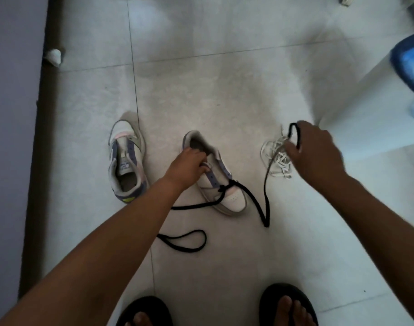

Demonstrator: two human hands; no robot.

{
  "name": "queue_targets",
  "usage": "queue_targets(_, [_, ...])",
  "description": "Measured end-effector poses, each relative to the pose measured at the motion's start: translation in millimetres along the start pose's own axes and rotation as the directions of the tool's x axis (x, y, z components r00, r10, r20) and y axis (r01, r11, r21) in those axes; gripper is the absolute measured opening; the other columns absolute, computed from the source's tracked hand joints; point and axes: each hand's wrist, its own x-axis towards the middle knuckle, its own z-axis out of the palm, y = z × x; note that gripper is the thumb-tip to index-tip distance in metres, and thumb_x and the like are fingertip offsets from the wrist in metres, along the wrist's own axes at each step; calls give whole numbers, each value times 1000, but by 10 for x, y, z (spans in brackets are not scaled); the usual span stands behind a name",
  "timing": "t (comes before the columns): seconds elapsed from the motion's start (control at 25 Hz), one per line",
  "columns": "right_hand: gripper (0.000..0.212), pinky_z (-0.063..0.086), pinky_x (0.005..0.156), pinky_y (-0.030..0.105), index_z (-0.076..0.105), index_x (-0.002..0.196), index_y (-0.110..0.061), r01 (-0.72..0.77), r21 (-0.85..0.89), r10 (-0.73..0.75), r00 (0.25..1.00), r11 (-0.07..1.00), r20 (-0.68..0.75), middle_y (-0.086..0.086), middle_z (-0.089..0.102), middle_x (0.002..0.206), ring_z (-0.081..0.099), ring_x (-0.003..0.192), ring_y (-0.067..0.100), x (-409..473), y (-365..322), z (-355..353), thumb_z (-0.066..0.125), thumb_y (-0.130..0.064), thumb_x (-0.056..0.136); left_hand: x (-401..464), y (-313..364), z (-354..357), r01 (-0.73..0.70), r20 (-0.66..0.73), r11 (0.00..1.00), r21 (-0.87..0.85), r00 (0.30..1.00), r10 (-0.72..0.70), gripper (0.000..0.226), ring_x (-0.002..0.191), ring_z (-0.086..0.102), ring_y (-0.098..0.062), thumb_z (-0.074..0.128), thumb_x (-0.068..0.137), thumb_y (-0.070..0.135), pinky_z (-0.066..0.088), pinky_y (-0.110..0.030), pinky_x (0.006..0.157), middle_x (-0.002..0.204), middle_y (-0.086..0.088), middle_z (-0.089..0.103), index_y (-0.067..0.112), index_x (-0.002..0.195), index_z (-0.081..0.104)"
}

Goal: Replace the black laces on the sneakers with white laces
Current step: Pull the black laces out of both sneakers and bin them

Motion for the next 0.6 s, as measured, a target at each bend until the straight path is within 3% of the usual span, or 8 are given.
queue_targets(0.08, [38, 39, 86, 39, 52, 119, -11, 125, 79, -139, 965, 989, 222, 15, 55, 112, 47, 110, 34, -40, -185, 297, 60, -31, 88, -13, 0, -15, 1, 4, 1000, -5, 1000, -1, 18, 103, 51, -33, 58, 89, 16, 31, -32, 86, 103, -20, 60, -1, 95, 62])
queue_targets(0.12, [44, 38, 91, 38, 51, 122, -11, 162, 106, -190, 914, 981, 359, 14, 52, 117, 45, 114, 32, -130, -295, 470, 62, -37, 87, -18, 0, -15, 5, 1, 1000, -11, 1000, -5, 18, 101, 51, -34, 59, 88, 16, 31, -32, 85, 101, -20, 60, -1, 93, 62])
queue_targets(0.2, [61, 39, 94, 39, 48, 121, -13, 109, 84, -137, 831, 990, 539, 10, 48, 124, 42, 119, 28, -342, -457, 778, 61, -56, 80, -26, 17, 2, 14, -7, 1000, -21, 1000, -14, 17, 99, 51, -34, 59, 88, 16, 32, -33, 84, 99, -20, 60, -2, 90, 61])
queue_targets(0.28, [72, 40, 93, 43, 44, 118, -12, -30, 32, 9, 849, 999, 528, 10, 47, 126, 43, 120, 29, -463, -545, 967, 57, -68, 75, -30, 46, 37, 42, -19, 999, -27, 999, -43, 17, 100, 50, -33, 59, 88, 17, 32, -33, 83, 99, -18, 60, 0, 89, 60])
queue_targets(0.36, [71, 38, 93, 45, 40, 121, -10, -91, -44, 101, 860, 995, 500, 11, 47, 128, 44, 120, 31, -486, -588, 1040, 54, -66, 78, -46, 60, 79, 71, -27, 997, -31, 997, -72, 17, 101, 50, -31, 58, 89, 19, 32, -32, 83, 100, -16, 60, 2, 89, 60])
queue_targets(0.6, [46, 36, 88, 41, 40, 111, -13, 70, -125, 9, 840, 990, 543, 9, 57, 115, 55, 106, 30, -443, -574, 964, 58, -45, 83, -71, 92, 107, 45, -26, 999, -28, 999, -46, 19, 101, 50, -30, 57, 91, 21, 32, -31, 83, 102, -16, 61, 2, 91, 60])
